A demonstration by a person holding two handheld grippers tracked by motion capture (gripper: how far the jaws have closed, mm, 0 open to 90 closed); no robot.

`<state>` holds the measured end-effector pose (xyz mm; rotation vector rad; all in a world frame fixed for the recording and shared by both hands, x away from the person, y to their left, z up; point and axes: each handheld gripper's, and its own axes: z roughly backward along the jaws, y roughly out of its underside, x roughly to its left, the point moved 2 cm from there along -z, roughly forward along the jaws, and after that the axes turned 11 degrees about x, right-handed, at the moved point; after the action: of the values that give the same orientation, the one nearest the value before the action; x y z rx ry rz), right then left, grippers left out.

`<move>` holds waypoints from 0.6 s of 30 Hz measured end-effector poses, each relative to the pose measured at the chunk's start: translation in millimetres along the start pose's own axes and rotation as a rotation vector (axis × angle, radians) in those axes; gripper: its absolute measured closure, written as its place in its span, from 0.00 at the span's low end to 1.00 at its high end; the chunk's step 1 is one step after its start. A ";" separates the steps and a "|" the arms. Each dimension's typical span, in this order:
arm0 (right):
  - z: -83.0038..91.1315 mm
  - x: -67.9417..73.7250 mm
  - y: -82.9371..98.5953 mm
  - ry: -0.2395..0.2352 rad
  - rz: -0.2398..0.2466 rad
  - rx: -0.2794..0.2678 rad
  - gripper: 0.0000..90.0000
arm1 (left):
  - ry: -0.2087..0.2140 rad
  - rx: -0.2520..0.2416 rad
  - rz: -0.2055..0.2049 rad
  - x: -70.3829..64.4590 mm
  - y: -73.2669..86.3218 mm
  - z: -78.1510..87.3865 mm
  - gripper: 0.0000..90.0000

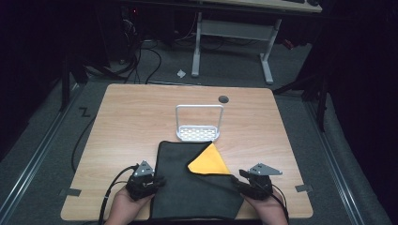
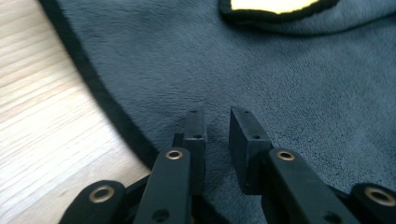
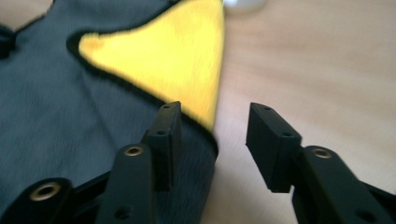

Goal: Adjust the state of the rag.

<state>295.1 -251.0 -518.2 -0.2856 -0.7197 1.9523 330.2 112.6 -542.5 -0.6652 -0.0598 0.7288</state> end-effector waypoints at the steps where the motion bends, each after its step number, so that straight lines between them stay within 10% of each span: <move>1: -3.4 0.9 2.3 -0.006 0.002 0.022 0.59 | 0.000 0.003 -0.007 0.0 -0.6 -0.3 0.85; 7: -12.0 9.0 -1.1 0.024 0.063 0.053 0.89 | -0.014 0.003 -0.002 2.1 -0.1 -0.5 0.93; 18: 61.1 -28.4 -23.3 0.283 -0.005 -0.201 0.92 | -0.035 -0.002 0.001 3.1 1.7 0.5 0.98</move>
<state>296.0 -290.2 -458.8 -0.6678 -0.7272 1.7881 331.3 115.8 -543.7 -0.6543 -0.0928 0.7415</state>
